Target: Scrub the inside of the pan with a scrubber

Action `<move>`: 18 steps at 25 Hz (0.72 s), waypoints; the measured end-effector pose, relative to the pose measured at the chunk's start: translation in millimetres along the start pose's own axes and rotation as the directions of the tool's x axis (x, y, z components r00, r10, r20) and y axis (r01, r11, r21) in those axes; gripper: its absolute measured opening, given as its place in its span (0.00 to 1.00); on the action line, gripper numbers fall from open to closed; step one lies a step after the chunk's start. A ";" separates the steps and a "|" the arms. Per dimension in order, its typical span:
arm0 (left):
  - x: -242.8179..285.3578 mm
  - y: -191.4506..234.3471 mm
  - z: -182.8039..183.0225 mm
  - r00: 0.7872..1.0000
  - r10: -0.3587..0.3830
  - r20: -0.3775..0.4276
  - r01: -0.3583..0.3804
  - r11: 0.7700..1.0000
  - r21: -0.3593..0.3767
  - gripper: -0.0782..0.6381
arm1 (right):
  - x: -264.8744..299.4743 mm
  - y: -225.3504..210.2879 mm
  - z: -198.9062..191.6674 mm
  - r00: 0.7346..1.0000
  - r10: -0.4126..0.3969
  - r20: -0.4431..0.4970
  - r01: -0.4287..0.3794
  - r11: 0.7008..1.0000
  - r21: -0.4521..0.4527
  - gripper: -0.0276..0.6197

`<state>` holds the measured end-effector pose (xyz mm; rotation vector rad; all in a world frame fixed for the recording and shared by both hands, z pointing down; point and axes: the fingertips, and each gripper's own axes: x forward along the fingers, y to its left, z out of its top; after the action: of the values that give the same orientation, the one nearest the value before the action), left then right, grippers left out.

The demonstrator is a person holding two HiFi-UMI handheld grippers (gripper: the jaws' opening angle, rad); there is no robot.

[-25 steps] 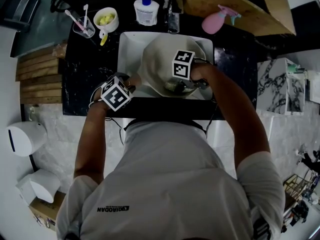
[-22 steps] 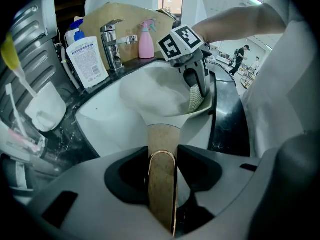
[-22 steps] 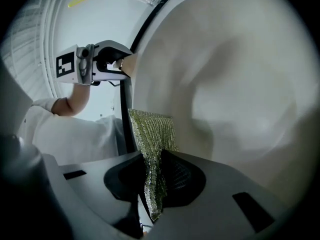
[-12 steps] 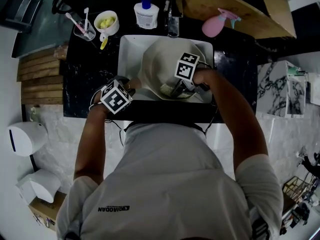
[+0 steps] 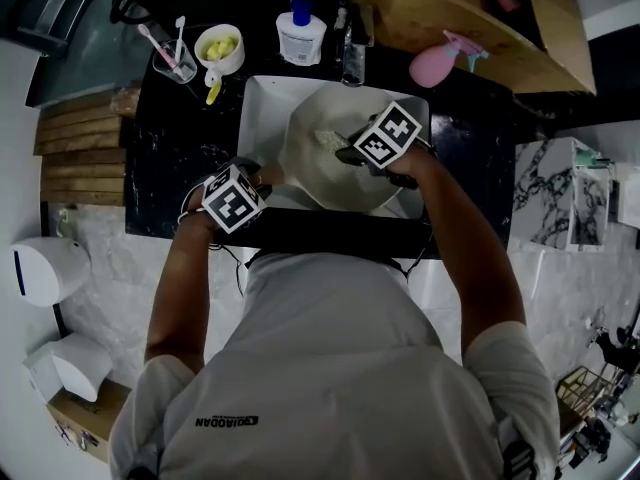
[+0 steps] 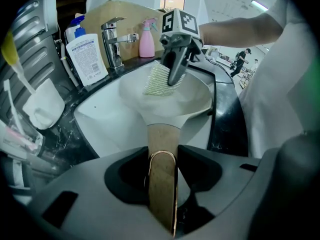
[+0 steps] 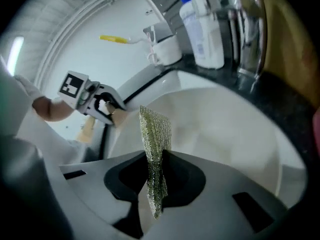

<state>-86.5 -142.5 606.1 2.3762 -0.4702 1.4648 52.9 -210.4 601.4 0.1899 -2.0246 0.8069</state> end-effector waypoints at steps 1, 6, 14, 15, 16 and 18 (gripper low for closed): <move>0.3 -0.3 0.5 1.000 -0.002 0.000 0.002 1.000 0.000 0.37 | -4.3 -17.1 8.5 0.994 -0.102 0.039 0.104 0.994 -0.031 0.18; -0.9 0.1 -0.2 1.000 0.001 -0.001 -0.001 1.000 0.001 0.37 | -14.7 -71.6 29.7 0.873 -0.481 0.082 0.486 0.845 -0.222 0.18; -0.4 0.1 0.1 1.000 0.002 0.002 -0.002 1.000 0.003 0.37 | 22.0 -81.4 40.1 0.804 -0.593 0.027 0.553 0.731 -0.400 0.18; -0.1 -0.4 -0.1 1.000 0.000 0.003 0.000 1.000 0.003 0.37 | 27.0 -82.3 37.2 0.801 -0.598 0.012 0.548 0.726 -0.416 0.18; 0.1 -0.8 -0.5 1.000 -0.002 0.003 0.002 1.000 0.003 0.37 | 31.6 -82.3 35.0 0.800 -0.600 0.001 0.542 0.722 -0.431 0.18; -0.1 0.7 -0.5 1.000 -0.001 0.004 0.001 1.000 0.006 0.37 | 39.0 -82.2 34.1 0.801 -0.599 -0.011 0.530 0.717 -0.453 0.18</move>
<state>-87.3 -142.9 606.3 2.3836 -0.4662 1.4634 41.9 -288.0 659.0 0.4535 -1.7839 -0.0280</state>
